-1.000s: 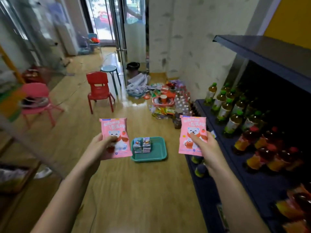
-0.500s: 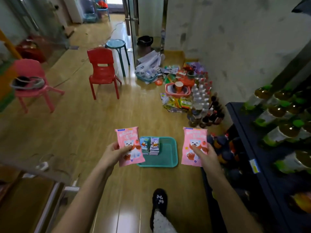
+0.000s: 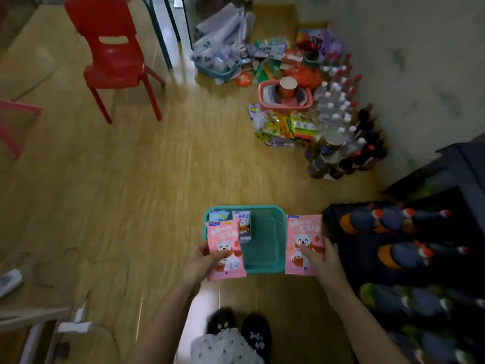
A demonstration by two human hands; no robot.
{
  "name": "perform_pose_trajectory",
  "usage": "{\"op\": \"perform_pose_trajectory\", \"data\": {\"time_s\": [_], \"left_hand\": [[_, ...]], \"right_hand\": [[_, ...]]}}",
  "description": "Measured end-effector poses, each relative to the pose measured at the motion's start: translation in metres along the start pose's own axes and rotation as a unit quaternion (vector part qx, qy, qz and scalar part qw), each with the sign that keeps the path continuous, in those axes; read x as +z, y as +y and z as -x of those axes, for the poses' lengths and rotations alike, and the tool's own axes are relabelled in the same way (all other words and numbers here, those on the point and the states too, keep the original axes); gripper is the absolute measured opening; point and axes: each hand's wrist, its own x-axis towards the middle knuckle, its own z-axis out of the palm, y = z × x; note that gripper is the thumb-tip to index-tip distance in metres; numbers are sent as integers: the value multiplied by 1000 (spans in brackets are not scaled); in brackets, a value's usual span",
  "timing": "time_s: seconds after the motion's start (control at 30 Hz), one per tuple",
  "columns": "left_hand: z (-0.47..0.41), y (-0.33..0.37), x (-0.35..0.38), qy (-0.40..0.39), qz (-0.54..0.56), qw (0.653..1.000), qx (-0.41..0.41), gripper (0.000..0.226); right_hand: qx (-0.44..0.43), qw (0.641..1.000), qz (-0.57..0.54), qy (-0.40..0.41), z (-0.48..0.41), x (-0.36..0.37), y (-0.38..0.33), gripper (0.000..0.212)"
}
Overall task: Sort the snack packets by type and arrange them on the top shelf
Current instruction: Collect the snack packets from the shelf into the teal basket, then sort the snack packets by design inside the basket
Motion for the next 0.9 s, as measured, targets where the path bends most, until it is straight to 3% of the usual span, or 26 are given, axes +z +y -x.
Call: {"op": "perform_pose_trajectory", "data": {"time_s": [0.2,0.47,0.6,0.8,0.9], "left_hand": [[-151,-104,34,-24,-43,998,-29,15],[-304,-232,105,-120,-126,985,-7,18],[-370,-265,138,-118,-146,982,3,15],[-424,-293,162,-129,-80,987,-60,20],[-439,-309,167,-125,-128,984,-21,12]], "right_hand": [[47,998,25,28,-127,8,124,29],[49,997,33,48,-270,-17,263,31],[23,997,11,69,-320,-27,300,27],[-28,997,6,65,-361,-24,325,21],[-38,997,25,58,-369,-16,334,21]]}}
